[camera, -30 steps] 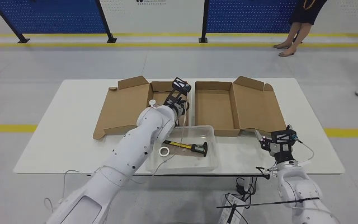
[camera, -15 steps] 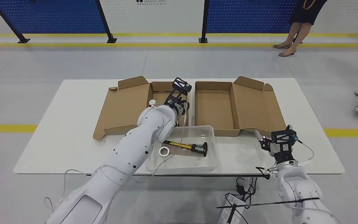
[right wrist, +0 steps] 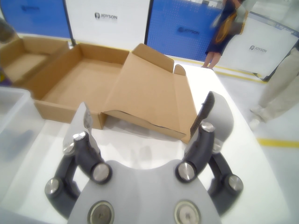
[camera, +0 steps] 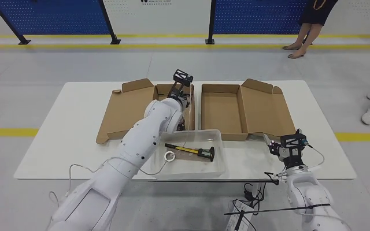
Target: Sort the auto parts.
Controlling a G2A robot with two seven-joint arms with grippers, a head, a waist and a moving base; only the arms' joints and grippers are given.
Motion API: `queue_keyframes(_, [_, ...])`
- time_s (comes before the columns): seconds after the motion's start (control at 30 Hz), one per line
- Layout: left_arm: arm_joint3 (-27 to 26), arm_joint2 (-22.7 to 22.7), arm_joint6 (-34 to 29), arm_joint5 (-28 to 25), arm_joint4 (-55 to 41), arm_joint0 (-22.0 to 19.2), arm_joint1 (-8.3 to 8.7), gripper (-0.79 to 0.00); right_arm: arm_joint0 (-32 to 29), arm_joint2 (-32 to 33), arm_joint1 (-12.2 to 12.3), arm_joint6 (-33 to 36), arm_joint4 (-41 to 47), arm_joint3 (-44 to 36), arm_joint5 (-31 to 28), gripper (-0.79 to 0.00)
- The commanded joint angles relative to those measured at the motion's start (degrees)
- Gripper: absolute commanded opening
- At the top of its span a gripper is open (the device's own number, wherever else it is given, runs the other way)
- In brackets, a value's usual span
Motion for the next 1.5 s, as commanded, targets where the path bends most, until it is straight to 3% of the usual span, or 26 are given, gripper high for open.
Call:
queue_keyframes(0.0, [3.55,0.82,-0.64,0.88,-1.16,-1.68,-0.83,-0.785,0.00,0.00,0.00,0.00,0.00,0.00,0.00,0.000])
queue_keyframes(0.33, [18.14,3.96,0.54,3.28,-7.83,-7.77,-5.19,-0.785,0.00,0.00,0.00,0.00,0.00,0.00,0.00,0.000])
queue_keyframes(0.5, [22.90,5.24,0.77,2.26,-9.95,-9.36,-6.96,-0.785,0.00,0.00,0.00,0.00,0.00,0.00,0.00,0.000])
queue_keyframes(0.9, [29.69,6.06,-0.61,-0.04,-12.92,-11.84,-9.65,-0.785,0.00,0.00,0.00,0.00,0.00,0.00,0.00,0.000])
queue_keyframes(1.47, [35.45,6.55,-2.85,-2.93,-14.26,-13.56,-12.11,-0.785,0.00,0.00,0.00,0.00,0.00,0.00,0.00,0.000])
